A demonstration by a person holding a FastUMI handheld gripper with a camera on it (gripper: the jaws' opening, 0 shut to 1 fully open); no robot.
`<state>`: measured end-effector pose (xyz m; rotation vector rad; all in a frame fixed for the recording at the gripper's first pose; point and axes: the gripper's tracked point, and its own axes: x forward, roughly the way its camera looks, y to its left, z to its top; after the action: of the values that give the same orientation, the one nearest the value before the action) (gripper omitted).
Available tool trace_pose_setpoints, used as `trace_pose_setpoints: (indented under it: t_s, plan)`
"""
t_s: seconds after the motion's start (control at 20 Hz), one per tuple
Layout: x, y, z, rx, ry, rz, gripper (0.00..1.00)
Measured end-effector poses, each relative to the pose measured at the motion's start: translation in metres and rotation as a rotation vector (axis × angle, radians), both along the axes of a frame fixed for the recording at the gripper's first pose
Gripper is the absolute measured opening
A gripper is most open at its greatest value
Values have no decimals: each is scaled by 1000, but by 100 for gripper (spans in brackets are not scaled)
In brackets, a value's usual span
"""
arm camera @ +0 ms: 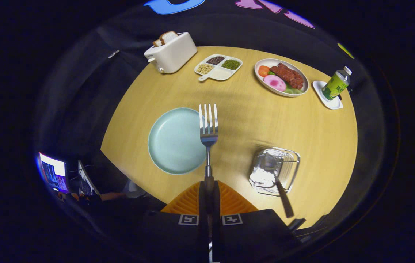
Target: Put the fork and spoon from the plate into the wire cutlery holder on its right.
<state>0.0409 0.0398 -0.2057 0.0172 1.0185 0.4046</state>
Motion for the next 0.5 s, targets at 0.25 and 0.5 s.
trace_pose_setpoints:
  t_s: [0.25, 0.5]
  plan:
    - [-21, -67, -2, -99, 181, 29, 8]
    - [-37, -100, -17, -256, 391, 98, 8]
